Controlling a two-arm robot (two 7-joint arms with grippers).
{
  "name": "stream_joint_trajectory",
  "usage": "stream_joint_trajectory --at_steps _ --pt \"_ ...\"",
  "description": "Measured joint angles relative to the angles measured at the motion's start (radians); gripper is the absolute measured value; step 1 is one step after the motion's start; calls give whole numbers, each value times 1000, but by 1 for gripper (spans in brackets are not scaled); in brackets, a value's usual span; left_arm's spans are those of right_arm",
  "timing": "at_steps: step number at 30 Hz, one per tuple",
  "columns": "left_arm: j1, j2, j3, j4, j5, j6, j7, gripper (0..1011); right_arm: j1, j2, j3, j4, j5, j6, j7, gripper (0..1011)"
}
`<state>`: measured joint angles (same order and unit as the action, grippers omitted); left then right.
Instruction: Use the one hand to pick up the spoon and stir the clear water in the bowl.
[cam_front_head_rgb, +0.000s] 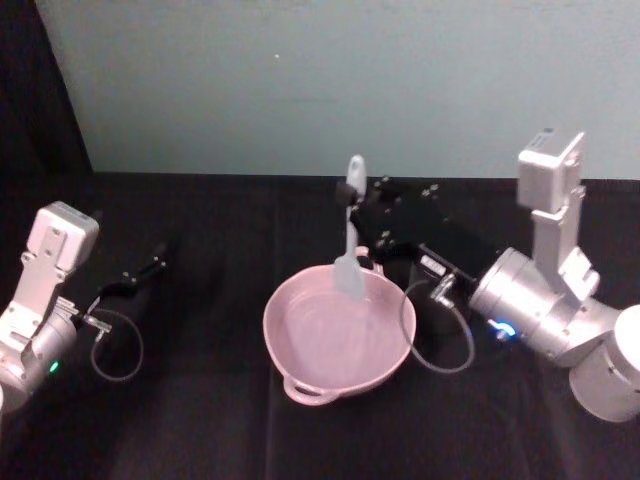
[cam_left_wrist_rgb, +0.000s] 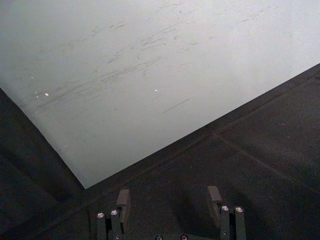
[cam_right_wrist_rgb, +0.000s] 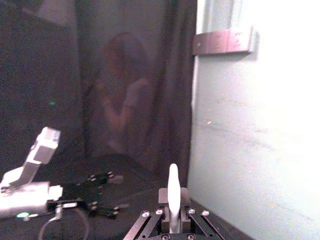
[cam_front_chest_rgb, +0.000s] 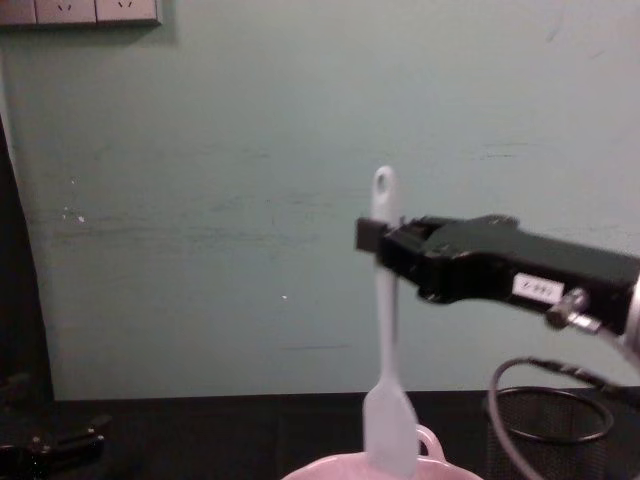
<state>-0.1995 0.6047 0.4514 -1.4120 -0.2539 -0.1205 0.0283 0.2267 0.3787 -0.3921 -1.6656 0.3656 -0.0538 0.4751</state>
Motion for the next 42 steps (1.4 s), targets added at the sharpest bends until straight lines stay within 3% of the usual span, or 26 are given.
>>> stream_joint_trajectory --at_steps 9,22,31,42 --pt "0 0 0 0 0 0 0 1005 -26 55 88 -50 30 -8 -49 114" --pt "0 0 0 0 0 0 0 1005 -69 83 177 -72 42 -23 -93 114" --pt "0 0 0 0 0 0 0 1005 -75 68 189 -26 41 -39 -97 114" --pt "0 0 0 0 0 0 0 1005 -76 24 193 71 72 -85 -75 114"
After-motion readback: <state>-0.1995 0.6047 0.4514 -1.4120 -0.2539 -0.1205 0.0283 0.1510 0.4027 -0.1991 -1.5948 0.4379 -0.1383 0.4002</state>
